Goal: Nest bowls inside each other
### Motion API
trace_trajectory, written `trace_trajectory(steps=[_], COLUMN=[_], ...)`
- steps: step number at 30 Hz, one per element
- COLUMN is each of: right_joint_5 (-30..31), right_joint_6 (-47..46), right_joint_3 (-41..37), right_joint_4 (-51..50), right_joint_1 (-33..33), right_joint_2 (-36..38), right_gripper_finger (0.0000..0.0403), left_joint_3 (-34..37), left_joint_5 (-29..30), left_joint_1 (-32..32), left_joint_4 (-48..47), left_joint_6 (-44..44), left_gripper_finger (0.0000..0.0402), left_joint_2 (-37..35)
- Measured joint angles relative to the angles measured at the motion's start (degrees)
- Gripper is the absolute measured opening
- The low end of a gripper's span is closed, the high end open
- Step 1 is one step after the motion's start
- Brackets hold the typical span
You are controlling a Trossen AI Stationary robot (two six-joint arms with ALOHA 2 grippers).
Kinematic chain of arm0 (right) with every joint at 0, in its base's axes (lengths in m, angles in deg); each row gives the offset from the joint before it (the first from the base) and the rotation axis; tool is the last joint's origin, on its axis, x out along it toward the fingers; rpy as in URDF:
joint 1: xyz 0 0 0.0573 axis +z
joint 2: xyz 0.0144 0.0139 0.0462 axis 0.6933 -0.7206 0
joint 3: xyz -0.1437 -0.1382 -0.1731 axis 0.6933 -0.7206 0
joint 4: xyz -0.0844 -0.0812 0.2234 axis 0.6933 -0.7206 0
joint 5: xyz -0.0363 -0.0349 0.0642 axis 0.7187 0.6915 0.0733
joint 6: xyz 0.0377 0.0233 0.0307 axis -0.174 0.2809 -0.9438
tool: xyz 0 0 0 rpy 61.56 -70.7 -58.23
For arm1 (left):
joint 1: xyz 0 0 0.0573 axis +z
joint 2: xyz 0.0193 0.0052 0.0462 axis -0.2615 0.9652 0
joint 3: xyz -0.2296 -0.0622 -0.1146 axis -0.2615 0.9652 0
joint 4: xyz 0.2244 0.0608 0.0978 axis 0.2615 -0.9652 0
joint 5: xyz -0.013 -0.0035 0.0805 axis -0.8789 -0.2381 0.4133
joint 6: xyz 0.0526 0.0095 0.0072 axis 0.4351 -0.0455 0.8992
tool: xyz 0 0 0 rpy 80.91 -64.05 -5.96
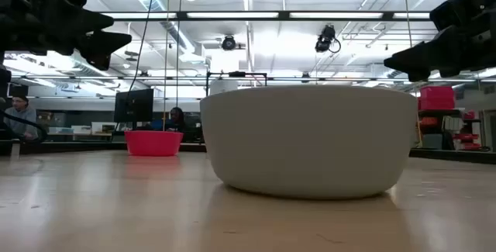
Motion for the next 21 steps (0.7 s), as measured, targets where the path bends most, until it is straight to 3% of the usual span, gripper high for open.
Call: trace_trajectory(steps=[21], right_joint_5=[-0.01], right_joint_6=[-0.02], right_joint_3=[0.01], right_joint_4=[0.01], right_joint_1=[0.0], right_joint_2=[0.0], right_gripper_finger=[0.0132], left_joint_3=[-0.01], left_joint_5=[0.0], left_joint_1=[0.0], left_joint_4=[0.0], left_joint_6=[0.0], left_gripper_finger=[0.0231], left_joint_2=[0.0])
